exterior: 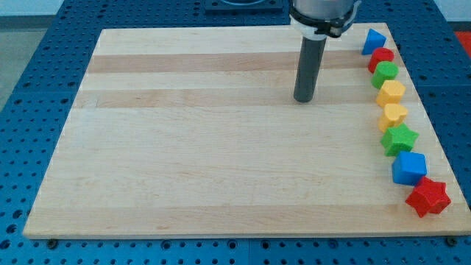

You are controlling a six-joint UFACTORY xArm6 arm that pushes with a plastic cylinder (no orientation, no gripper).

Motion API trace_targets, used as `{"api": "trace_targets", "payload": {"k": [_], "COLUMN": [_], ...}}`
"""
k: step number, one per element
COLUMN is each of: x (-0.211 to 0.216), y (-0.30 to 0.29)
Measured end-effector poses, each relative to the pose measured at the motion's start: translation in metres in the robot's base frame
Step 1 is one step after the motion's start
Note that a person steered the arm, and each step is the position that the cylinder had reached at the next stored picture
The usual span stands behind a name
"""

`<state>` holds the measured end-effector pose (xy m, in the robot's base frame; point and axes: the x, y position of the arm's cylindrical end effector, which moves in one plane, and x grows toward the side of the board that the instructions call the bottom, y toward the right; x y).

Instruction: Move the arm close to green circle

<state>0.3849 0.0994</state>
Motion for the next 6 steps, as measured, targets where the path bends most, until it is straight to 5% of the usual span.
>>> {"api": "trace_targets", "payload": {"k": [6], "x": [-0.099], "y": [0.042]}}
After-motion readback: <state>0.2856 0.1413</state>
